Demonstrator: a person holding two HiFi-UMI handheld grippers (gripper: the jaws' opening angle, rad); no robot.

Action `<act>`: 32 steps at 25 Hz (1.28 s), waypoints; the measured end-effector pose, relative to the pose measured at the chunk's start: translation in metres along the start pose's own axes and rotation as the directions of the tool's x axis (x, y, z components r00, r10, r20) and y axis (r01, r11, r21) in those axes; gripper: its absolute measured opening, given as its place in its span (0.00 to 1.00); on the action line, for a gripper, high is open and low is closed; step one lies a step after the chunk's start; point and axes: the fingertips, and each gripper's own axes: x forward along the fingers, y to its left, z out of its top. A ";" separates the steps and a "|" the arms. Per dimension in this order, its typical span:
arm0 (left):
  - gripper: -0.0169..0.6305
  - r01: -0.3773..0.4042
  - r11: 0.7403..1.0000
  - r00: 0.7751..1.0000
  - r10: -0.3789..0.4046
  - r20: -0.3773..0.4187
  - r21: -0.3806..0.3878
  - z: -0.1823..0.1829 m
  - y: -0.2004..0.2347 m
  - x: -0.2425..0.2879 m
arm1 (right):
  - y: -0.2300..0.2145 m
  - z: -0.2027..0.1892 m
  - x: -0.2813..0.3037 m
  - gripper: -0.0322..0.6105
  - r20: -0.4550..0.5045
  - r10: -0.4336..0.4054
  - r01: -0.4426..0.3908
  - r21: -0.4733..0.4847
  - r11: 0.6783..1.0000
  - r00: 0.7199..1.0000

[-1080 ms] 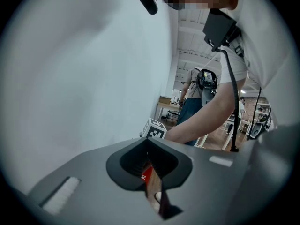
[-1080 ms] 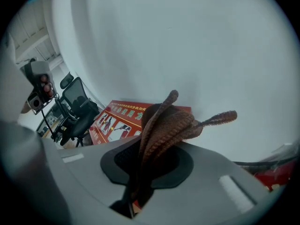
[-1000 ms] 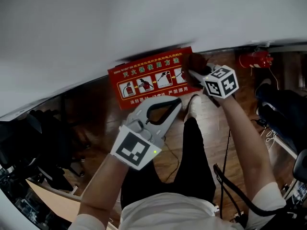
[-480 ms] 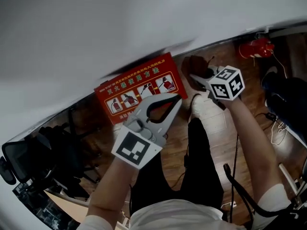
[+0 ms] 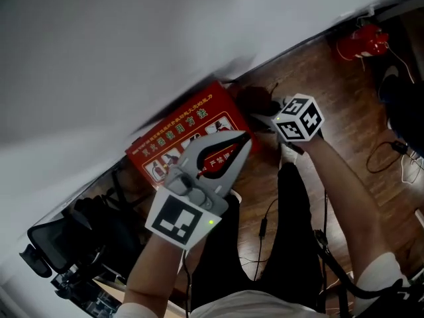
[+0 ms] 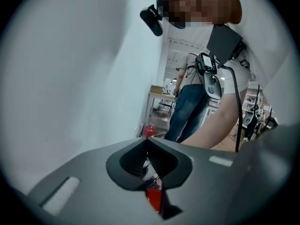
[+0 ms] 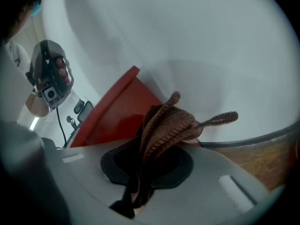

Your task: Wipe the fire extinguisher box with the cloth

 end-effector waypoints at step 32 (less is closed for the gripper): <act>0.03 0.163 0.985 0.986 -0.164 0.020 0.056 -0.005 -0.018 0.064 | -0.178 -0.132 0.124 0.13 -0.180 -0.133 0.143 0.046 0.989 0.975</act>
